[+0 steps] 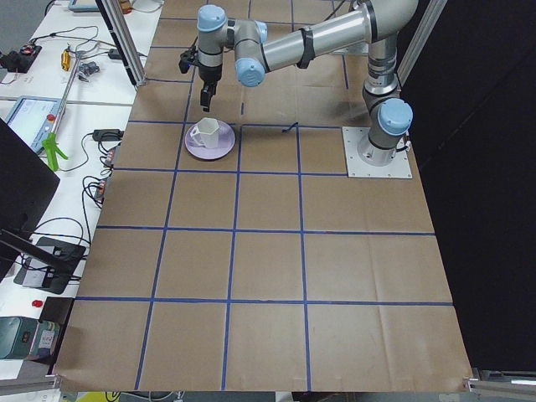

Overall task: Flip cup and place on plate
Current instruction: 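Open the left gripper and raise it away from the cup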

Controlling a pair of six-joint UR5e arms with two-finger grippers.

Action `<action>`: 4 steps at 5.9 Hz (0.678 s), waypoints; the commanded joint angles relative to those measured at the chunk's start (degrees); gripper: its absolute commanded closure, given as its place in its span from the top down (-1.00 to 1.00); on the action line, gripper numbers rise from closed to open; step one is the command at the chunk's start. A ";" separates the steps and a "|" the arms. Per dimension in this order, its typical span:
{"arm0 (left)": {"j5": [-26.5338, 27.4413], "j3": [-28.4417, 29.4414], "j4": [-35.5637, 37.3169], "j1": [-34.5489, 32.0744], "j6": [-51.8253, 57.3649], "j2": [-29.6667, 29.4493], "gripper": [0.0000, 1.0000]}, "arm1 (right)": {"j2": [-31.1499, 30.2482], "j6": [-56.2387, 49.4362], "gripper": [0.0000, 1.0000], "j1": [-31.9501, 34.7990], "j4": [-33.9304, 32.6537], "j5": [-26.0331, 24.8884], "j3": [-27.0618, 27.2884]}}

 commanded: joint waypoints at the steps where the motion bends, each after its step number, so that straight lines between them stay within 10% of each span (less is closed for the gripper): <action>1: 1.16 3.27 -12.09 -5.16 -11.43 5.75 0.99 | -0.01 0.00 1.00 0.01 -0.06 0.00 0.00; 4: 0.55 4.42 -21.53 -9.07 -15.17 9.64 0.99 | -0.01 0.00 1.00 0.01 0.03 0.00 0.00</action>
